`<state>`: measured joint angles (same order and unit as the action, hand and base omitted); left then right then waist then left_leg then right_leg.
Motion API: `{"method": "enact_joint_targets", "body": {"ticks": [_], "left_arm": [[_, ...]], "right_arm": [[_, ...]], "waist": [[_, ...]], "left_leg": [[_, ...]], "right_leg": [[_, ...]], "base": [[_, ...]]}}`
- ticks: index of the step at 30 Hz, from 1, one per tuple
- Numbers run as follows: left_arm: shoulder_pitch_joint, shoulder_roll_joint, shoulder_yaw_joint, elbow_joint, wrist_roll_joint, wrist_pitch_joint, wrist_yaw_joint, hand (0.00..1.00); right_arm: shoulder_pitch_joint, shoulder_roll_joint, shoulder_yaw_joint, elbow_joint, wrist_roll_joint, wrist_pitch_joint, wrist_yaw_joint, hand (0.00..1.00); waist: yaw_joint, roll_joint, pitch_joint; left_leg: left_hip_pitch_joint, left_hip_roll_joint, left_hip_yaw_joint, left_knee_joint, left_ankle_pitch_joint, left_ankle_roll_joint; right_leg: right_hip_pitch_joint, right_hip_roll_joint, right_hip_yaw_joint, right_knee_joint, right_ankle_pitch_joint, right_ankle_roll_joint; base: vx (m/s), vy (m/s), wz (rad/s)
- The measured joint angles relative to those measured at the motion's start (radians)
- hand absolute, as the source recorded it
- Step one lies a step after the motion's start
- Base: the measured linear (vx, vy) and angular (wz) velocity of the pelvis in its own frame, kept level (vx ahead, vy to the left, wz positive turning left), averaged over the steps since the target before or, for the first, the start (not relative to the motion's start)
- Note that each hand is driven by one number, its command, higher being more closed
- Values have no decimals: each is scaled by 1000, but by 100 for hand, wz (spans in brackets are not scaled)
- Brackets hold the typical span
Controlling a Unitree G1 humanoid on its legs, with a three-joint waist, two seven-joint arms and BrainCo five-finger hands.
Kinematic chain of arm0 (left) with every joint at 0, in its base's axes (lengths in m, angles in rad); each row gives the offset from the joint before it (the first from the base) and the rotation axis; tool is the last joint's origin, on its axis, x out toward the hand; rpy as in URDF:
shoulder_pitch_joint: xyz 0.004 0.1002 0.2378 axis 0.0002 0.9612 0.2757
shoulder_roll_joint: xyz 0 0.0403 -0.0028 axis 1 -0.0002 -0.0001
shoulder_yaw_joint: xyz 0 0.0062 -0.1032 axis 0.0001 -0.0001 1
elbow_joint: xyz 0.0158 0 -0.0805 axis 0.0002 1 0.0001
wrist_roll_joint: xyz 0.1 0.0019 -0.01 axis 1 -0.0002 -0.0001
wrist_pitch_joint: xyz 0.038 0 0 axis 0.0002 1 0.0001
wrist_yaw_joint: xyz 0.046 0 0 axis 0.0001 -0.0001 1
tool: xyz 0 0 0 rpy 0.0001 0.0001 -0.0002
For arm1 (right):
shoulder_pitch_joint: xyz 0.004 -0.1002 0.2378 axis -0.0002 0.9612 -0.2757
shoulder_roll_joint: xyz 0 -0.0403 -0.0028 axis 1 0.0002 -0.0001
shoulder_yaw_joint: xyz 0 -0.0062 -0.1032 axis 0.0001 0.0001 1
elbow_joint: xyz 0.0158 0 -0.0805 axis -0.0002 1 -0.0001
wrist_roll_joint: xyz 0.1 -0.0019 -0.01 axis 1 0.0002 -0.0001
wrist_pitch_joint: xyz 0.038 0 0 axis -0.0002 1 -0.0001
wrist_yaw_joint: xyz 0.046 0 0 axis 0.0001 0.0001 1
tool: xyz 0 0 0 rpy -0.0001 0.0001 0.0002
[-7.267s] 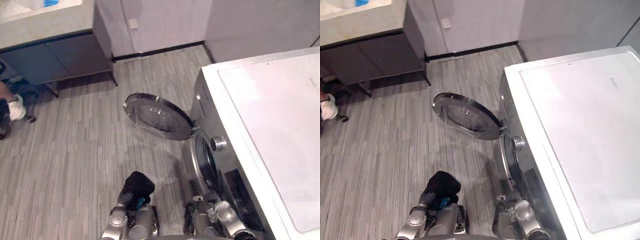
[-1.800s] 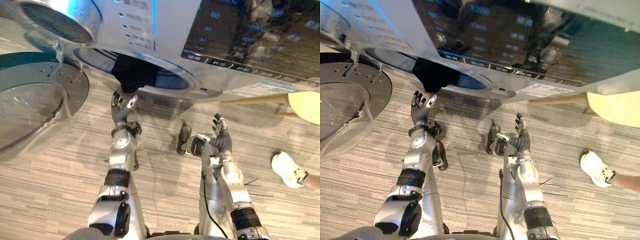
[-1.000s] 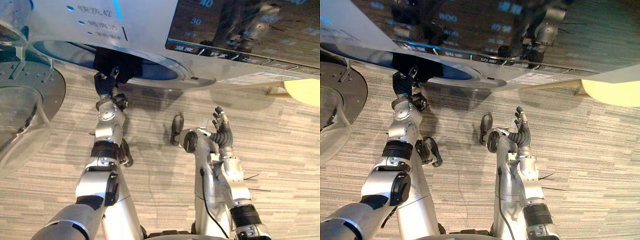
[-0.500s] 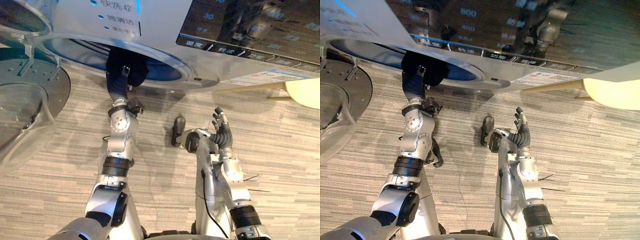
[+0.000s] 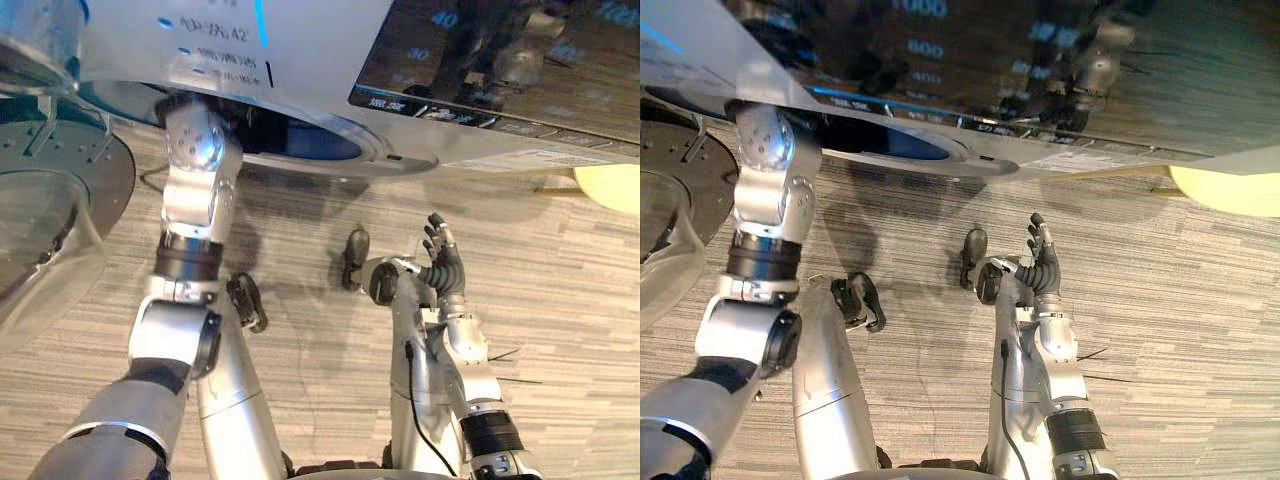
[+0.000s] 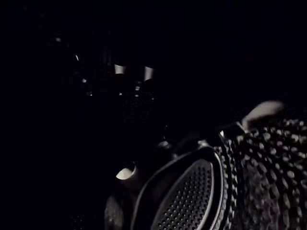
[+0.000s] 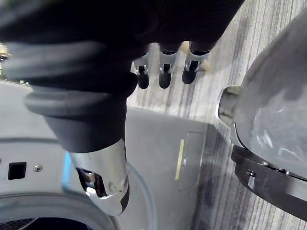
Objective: Pick up the laundry basket with both hands and put the clothes into the washing machine.
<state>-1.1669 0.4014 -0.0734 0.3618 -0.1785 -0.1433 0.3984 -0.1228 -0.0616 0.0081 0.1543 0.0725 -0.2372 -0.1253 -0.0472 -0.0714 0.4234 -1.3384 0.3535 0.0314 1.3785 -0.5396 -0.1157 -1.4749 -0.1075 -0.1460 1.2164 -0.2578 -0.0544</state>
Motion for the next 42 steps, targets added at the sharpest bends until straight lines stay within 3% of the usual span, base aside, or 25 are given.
{"method": "enact_joint_targets", "body": {"ticks": [7,12,13,15,18,19,21,22,25,32,36,38,42], "left_arm": [[-124,69,-93,19,302,33,94,100],[-179,92,-125,44,349,62,172,100],[-214,110,-162,55,387,72,177,0],[-257,141,-224,84,455,87,177,0],[-311,167,-317,151,658,119,145,0],[-321,165,-344,191,746,131,70,0],[-321,152,-359,238,794,138,6,0],[-321,142,-358,283,819,144,-65,0],[-319,132,-349,318,818,162,-138,0],[-240,117,-235,307,775,164,-161,0],[-122,143,-253,175,788,178,-157,0],[-69,163,-288,113,855,177,-154,0],[77,164,-258,-56,900,174,-157,0]], "right_arm": [[5,-3,-1,-22,39,-43,2,0],[9,-12,1,-24,57,-70,-1,0],[9,-23,1,-30,65,-72,-2,0],[9,-32,1,-35,67,-73,-2,0],[9,-43,2,-37,74,-91,0,0],[9,-44,2,-38,76,-92,5,0],[9,-44,1,-40,78,-92,22,0],[9,-44,2,-45,91,-91,43,0],[9,-44,-1,-56,114,-89,66,0],[11,-42,-3,-64,115,-86,80,0],[12,-44,-3,-71,108,-83,75,0],[12,-44,-3,-75,102,-83,70,0],[24,-41,-2,-77,91,-79,63,0]], "waist": [[-12,0,0],[-19,0,0],[-20,0,0],[-20,0,0],[-21,0,0],[-25,0,0],[-26,0,0],[-26,0,0],[-26,0,3],[-20,0,3],[-16,0,3],[-14,0,3],[-1,0,3]], "left_leg": [[-37,18,2,8,0,1],[-70,28,8,8,4,9],[-86,29,12,3,10,18],[-101,30,12,-3,14,23],[-124,31,16,-4,20,33],[-128,31,19,0,23,38],[-129,31,19,7,22,39],[-132,30,15,16,21,42],[-136,27,12,25,19,45],[-138,10,-10,75,10,48],[-141,-11,-29,101,9,48],[-141,-19,-36,112,9,48],[-138,-27,-58,135,6,41]], "right_leg": [[-34,11,-1,-9,14,2],[-59,21,1,-35,35,15],[-72,22,1,-50,49,19],[-83,23,1,-68,64,27],[-96,21,-2,-94,87,34],[-98,18,-1,-95,90,37],[-99,17,0,-91,90,37],[-100,15,0,-82,90,37],[-102,5,-2,-66,87,35],[-101,-21,-4,13,46,35],[-98,-48,-8,61,22,31],[-98,-57,-7,79,14,29],[-85,-70,-18,112,-3,25]], "base": [[-21,-1,-8],[-34,10,-10],[-45,14,-8],[-54,16,-11],[-59,32,-15],[-33,27,-6],[-17,14,-2],[0,0,0],[-19,11,8],[-23,-7,18],[-33,-25,23],[-30,-34,19],[-22,-31,11]]}}
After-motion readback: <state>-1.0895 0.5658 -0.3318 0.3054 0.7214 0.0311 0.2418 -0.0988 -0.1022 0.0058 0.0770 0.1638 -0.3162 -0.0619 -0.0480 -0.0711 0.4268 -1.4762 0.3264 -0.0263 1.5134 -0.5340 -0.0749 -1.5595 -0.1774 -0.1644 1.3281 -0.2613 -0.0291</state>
